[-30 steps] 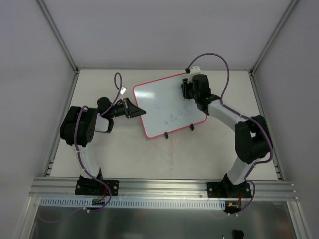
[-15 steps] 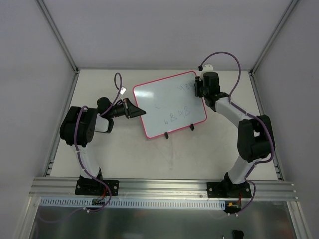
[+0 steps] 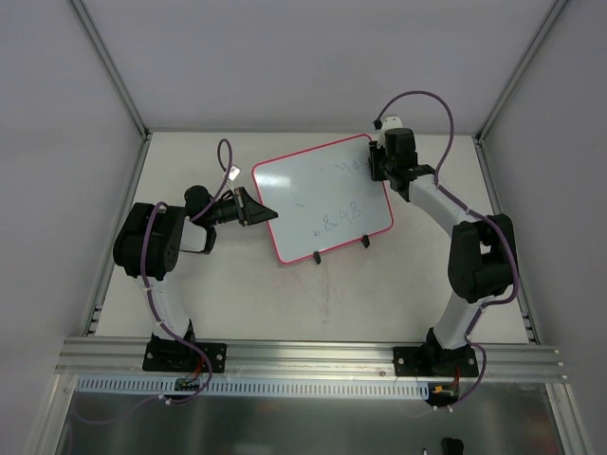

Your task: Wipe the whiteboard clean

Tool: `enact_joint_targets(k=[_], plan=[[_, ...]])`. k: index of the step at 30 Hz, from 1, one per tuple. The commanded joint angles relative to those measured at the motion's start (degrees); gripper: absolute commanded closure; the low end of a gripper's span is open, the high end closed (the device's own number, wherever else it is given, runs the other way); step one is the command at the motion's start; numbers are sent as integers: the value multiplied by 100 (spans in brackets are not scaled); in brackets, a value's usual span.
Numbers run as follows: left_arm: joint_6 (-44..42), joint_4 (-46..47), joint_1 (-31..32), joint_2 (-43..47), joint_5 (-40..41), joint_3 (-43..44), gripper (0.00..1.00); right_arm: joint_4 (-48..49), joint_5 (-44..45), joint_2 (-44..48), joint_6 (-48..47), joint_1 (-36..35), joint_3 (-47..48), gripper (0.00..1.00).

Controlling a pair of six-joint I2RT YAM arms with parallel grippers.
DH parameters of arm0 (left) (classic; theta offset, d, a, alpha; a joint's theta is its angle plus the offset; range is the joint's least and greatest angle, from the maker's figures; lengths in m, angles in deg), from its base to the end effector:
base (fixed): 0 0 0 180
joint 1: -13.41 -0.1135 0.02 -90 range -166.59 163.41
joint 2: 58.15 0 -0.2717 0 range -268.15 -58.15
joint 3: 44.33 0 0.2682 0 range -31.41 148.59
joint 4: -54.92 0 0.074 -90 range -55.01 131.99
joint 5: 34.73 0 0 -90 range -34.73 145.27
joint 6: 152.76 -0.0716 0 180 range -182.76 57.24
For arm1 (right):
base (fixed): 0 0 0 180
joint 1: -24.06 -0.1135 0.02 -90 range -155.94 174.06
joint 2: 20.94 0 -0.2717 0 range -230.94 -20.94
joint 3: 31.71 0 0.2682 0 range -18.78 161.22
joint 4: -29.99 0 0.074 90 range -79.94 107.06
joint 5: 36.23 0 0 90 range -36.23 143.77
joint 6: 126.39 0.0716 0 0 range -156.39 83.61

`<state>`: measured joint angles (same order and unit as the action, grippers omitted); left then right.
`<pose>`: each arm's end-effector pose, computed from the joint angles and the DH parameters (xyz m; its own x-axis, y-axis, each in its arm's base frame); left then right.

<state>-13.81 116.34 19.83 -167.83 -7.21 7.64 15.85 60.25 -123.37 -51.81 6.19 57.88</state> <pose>0.3523 -0.1035 0.1495 -0.6600 -0.2764 -0.6986 0.6600 0.2311 -0.7149 0.4492 0.1363 0.2534 -0.3606 -0.3939 -0.8455 -0.3165 0.9044 -0.2863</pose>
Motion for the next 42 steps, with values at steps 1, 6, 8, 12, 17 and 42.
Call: enact_joint_targets(k=[1,6,8,12,17,42], plan=[[-483,2198,88,185,-344,-73,100,-212,-331,-181,-93,-33,261,100],[-465,2198,88,185,-353,-55,100,-634,-587,-242,-119,-85,639,100],[-456,2198,88,185,-353,-55,100,-670,-788,-216,-119,-138,648,100],[-456,2198,97,185,-353,-55,100,-775,-885,-233,-75,-374,709,100],[-456,2198,114,193,-362,-55,100,-837,-728,-347,-84,-867,832,100],[-492,2198,114,290,-379,-117,100,-1399,-234,-1060,39,-2397,1686,100]])
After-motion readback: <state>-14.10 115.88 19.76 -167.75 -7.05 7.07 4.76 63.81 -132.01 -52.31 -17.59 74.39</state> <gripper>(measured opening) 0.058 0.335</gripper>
